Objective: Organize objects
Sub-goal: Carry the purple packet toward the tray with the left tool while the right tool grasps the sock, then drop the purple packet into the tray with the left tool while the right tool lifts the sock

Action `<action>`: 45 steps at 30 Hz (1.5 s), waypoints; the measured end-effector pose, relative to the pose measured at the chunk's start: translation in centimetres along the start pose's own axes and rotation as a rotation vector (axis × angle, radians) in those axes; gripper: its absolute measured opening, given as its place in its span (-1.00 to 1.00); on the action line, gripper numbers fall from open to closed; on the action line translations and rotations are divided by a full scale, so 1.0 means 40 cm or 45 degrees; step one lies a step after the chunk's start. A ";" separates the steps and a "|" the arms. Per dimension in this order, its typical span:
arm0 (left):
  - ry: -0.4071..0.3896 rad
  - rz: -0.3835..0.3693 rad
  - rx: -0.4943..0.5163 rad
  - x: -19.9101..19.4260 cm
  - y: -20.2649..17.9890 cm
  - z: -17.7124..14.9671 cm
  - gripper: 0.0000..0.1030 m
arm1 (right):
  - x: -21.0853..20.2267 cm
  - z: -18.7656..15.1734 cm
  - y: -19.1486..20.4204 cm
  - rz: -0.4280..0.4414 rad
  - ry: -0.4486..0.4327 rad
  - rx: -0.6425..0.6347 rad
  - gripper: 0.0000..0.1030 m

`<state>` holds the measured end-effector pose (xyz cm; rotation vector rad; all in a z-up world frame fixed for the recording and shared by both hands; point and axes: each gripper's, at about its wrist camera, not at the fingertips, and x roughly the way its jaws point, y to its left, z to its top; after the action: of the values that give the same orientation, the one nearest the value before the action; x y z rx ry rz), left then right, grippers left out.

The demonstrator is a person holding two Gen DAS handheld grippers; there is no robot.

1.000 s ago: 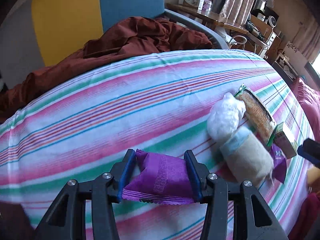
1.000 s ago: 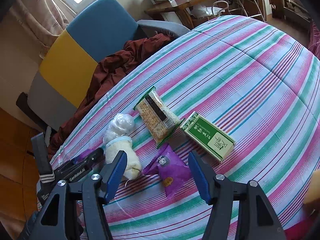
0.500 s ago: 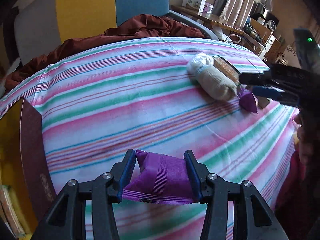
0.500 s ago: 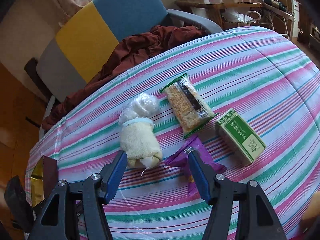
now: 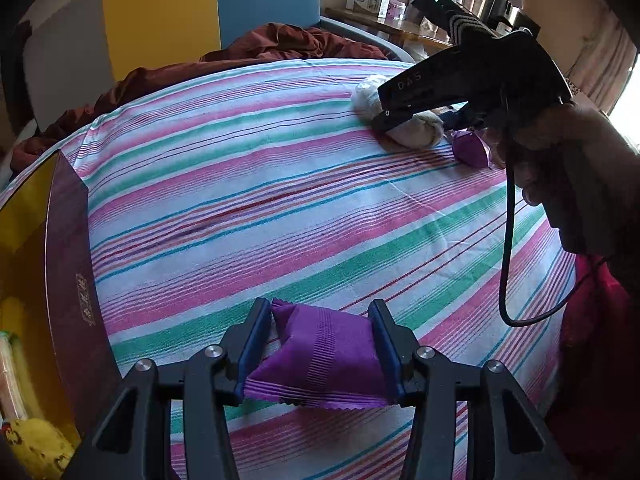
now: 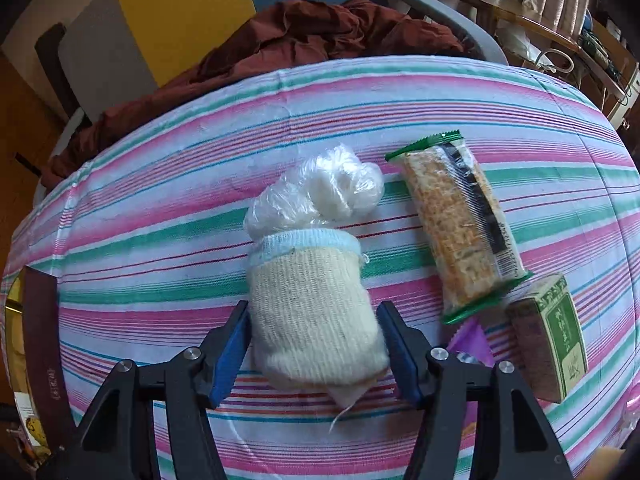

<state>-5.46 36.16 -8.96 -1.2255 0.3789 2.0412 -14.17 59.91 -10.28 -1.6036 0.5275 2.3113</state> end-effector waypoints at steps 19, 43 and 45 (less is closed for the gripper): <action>-0.146 -0.027 -0.032 -0.136 -0.002 -0.083 -0.02 | -0.041 -0.211 0.124 0.056 0.010 -0.239 0.10; -0.118 0.088 -0.668 -0.359 0.658 -0.058 -0.01 | -0.040 -0.242 0.174 -0.049 -0.073 -0.396 0.14; -0.035 0.066 -0.714 -0.317 0.704 -0.050 -0.01 | -0.042 -0.242 0.173 -0.052 -0.074 -0.400 0.14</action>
<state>-20.31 9.88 -2.15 -1.5157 -0.1977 2.2882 -8.46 49.35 -10.84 -1.6529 0.1203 2.4973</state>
